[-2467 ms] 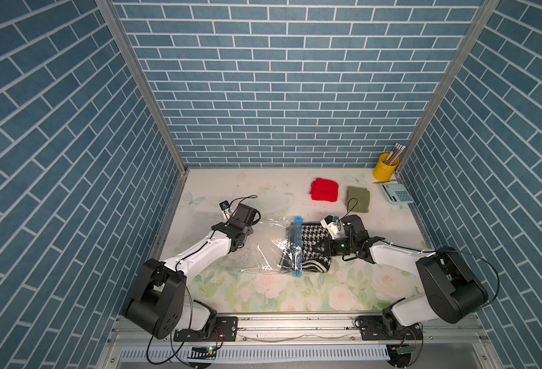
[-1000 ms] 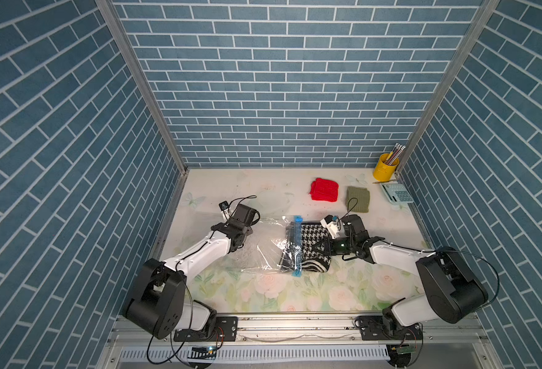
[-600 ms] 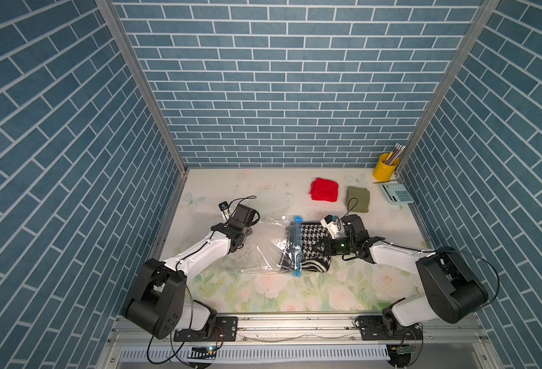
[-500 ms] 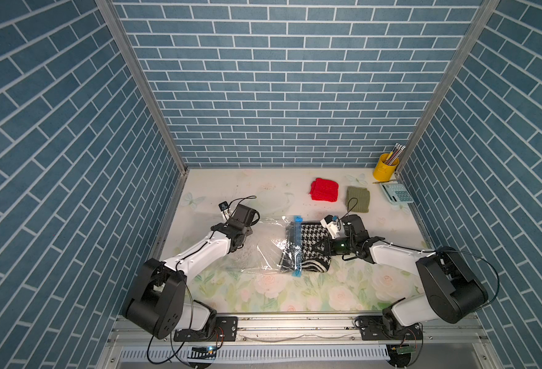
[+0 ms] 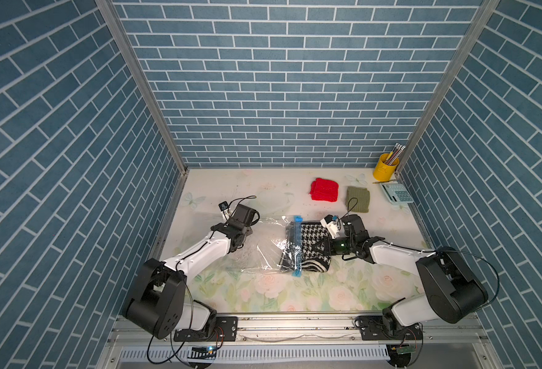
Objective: Take the scarf out of the vacuum bag
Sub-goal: Take out the scarf from the vacuum bag.
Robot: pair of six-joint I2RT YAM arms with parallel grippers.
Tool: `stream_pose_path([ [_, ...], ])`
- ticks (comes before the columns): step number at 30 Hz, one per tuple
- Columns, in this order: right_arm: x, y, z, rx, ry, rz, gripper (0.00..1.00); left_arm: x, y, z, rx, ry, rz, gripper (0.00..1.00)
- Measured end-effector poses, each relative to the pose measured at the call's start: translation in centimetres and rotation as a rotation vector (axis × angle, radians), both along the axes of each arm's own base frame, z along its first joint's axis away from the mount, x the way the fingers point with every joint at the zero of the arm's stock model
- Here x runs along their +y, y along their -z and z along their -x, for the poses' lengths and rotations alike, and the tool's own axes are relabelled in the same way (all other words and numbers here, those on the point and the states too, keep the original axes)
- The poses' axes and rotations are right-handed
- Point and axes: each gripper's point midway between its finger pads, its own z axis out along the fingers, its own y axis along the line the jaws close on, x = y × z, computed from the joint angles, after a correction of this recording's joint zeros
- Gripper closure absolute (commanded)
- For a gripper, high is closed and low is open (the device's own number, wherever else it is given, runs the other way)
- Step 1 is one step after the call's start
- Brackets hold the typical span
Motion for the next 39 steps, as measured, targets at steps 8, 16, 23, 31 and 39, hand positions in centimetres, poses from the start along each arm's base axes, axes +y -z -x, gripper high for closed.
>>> stream_pose_path([
  [8,0.01,-0.01,-0.01,-0.001,0.000,-0.001,1.00,0.07,0.29,0.02,0.005,-0.003,0.017,0.72],
  [16,0.05,-0.06,0.05,0.001,-0.004,-0.004,1.00,0.09,0.32,0.01,0.007,-0.003,0.020,0.72],
  [23,0.07,-0.07,0.07,0.001,-0.005,-0.005,1.00,0.09,0.31,0.01,0.007,-0.003,0.020,0.72],
  [31,0.05,-0.08,0.05,0.001,-0.004,-0.006,1.00,0.07,0.32,0.01,0.007,-0.002,0.021,0.72],
  [39,0.06,-0.12,-0.01,-0.002,-0.003,-0.008,1.00,0.03,0.32,-0.02,0.006,-0.002,0.025,0.71],
])
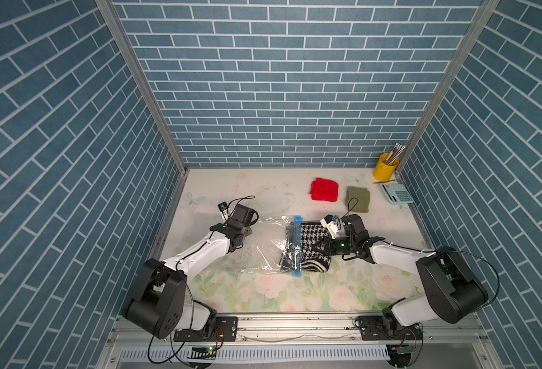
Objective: Take the scarf out of the vacuum bag
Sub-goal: Take out the scarf from the vacuum bag.
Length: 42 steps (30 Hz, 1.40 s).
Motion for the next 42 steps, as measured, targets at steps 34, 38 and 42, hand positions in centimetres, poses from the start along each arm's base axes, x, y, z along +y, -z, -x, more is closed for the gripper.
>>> stream_pose_path([
  [34,-1.0,-0.1,-0.5,-0.017,0.036,0.000,1.00,0.1,0.3,0.0,0.003,-0.005,0.017,0.71],
  [38,-1.0,-0.1,-0.5,-0.020,0.036,-0.001,1.00,0.1,0.5,0.1,0.001,-0.006,0.017,0.71],
  [42,-1.0,-0.1,-0.5,-0.020,0.036,-0.001,1.00,0.2,0.6,0.1,0.001,-0.007,0.017,0.71],
])
